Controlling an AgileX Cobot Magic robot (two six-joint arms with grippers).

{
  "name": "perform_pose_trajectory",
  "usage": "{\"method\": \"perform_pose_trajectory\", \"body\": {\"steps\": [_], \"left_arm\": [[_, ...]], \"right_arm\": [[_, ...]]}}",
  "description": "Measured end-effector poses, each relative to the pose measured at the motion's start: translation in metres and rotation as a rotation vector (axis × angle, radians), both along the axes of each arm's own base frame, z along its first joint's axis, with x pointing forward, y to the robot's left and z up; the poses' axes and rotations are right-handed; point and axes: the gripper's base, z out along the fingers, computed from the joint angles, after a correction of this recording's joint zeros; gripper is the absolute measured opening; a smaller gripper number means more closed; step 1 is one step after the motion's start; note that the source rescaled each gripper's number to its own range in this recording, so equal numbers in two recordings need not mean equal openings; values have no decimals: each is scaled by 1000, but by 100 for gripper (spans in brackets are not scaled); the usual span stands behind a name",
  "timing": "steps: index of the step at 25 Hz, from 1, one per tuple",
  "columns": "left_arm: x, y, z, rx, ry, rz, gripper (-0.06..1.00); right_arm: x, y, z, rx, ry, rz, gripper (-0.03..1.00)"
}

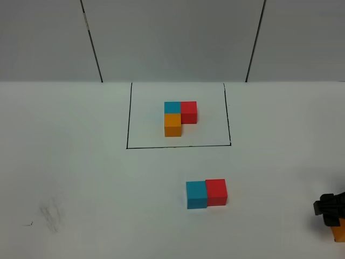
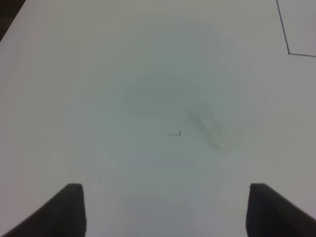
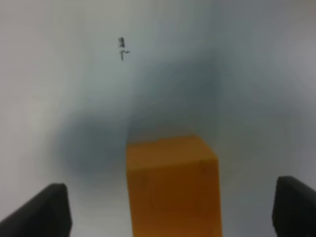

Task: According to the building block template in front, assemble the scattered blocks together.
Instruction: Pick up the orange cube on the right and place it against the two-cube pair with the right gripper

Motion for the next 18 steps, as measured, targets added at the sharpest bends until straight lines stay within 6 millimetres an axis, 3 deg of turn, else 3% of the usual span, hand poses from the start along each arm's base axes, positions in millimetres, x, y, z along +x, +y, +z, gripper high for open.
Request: {"method": "perform_pose_trajectory", "body": {"steps": [6, 14, 18], "left_arm": [[0, 0, 0, 0, 0, 0, 50], [0, 0, 0, 0, 0, 0, 50], [0, 0, 0, 0, 0, 0, 50]], "right_arm": [[-6, -10, -10, 14, -12, -38, 74], [-3, -9, -27, 17, 31, -26, 63], [-2, -9, -35, 19, 58, -9, 50]]}}
